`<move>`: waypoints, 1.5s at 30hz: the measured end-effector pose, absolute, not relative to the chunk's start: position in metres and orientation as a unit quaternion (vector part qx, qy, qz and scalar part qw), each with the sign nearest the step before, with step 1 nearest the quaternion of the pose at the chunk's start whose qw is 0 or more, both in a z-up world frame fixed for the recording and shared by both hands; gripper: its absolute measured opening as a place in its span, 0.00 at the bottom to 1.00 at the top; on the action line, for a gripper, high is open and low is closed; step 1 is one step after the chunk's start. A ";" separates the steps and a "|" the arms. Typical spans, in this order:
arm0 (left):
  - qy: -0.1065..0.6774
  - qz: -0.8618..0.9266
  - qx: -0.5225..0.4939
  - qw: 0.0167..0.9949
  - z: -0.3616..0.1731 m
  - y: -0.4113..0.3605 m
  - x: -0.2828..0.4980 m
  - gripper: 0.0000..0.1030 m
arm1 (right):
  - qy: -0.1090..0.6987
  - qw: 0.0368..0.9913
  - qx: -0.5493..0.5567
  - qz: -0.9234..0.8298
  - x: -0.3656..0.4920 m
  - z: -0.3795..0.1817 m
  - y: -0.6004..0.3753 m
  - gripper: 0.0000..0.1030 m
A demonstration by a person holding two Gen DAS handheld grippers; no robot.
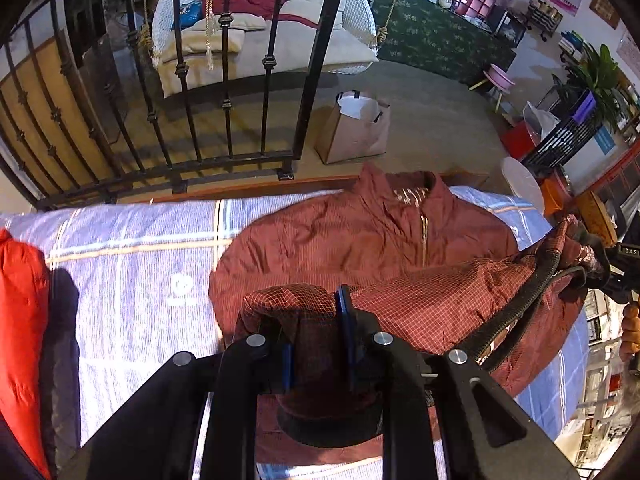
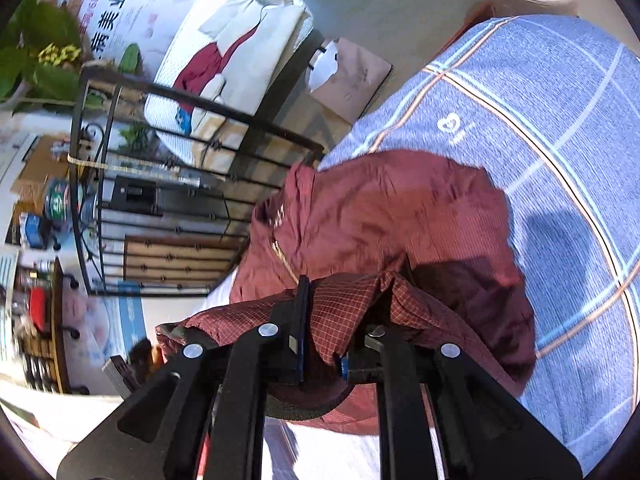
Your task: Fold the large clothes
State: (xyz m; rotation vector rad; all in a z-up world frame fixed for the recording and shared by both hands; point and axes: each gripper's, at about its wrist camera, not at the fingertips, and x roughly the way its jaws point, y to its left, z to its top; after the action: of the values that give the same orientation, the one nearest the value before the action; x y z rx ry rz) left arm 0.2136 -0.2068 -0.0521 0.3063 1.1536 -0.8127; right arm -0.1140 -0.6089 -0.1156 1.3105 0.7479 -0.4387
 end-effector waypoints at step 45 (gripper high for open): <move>0.524 -0.368 0.269 0.719 -0.127 -0.263 0.090 0.78 | 0.516 0.782 0.276 -0.214 -0.050 -0.171 -0.450 0.55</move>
State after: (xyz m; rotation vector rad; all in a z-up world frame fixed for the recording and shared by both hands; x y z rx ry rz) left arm 0.0904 -0.2632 -0.1267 0.5955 1.1598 -0.8139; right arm -0.0501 -0.4501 -0.1711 0.5968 1.1143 -0.4630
